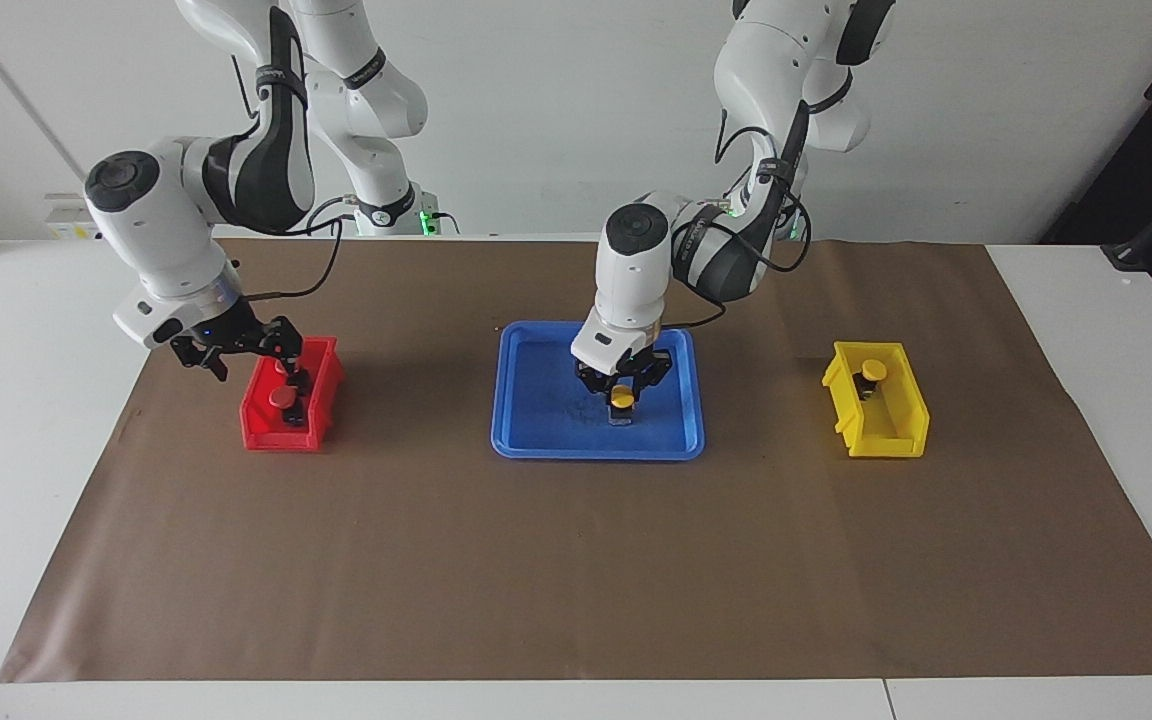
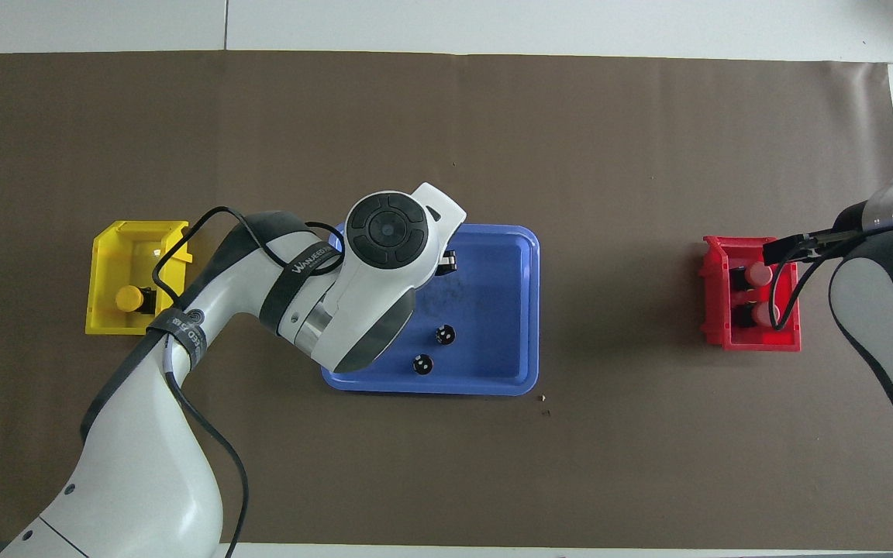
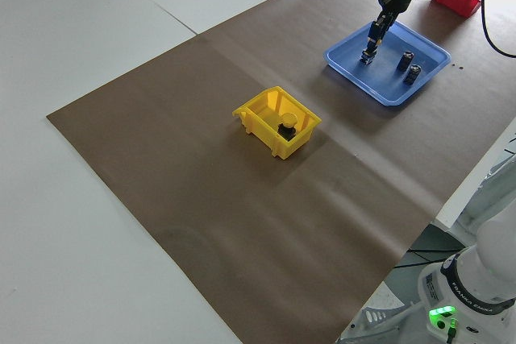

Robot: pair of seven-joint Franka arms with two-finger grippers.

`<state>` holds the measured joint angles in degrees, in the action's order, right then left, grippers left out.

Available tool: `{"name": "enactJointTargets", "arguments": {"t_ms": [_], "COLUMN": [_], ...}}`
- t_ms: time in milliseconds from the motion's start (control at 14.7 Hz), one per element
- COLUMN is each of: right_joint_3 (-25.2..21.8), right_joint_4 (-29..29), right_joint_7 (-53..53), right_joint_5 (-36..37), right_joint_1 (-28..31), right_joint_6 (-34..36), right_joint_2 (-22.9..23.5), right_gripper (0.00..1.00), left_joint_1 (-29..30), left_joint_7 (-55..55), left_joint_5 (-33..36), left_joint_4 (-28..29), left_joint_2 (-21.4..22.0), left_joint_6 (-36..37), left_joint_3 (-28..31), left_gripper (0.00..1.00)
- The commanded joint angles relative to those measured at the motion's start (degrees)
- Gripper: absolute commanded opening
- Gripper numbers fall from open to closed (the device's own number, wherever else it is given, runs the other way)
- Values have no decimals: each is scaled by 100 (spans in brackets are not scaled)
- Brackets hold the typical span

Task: Sort red and yellow buttons by color
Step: 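Grasp the yellow button with the left gripper while the right gripper releases and withdraws, then carry the yellow button to the yellow bin and open the left gripper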

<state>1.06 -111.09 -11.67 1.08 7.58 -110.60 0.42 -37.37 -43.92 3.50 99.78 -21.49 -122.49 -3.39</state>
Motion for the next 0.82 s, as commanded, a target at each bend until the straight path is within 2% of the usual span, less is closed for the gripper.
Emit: {"name": "enactJointTargets", "arguments": {"t_ms": [0, 136, 273, 477, 614, 750], "right_joint_3": [0, -18, -44, -53, -429, -545], "right_joint_4": [1102, 1981, 2362, 2408, 2137, 1907], "right_joint_7": [51, 51, 51, 42, 138, 296], "right_joint_5": [-21, 23, 23, 181, 182, 164], "right_joint_1": [24, 112, 208, 305, -9, -72], "right_joint_6": [1254, 2082, 2541, 2675, 2518, 2358], "right_joint_2": [2, 72, 20, 11, -181, -305], "right_gripper": [100, 100, 100, 100, 100, 100], "left_joint_1": [88, 491, 939, 2072, 2767, 3312], "left_joint_7": [-3, 329, 1171, 2726, 3711, 4328], "left_joint_5": [1, -103, -314, -394, -385, -385], "left_joint_4": [-423, -661, -714, -732, -653, -417], "left_joint_2": [91, 424, 802, 1190, 1304, 1366], "left_joint_6": [645, 1295, 1805, 2448, 2502, 2310], "left_joint_3": [110, 76, 119, 128, 119, 120], "left_gripper": [2, 2, 2, 2, 2, 2]}}
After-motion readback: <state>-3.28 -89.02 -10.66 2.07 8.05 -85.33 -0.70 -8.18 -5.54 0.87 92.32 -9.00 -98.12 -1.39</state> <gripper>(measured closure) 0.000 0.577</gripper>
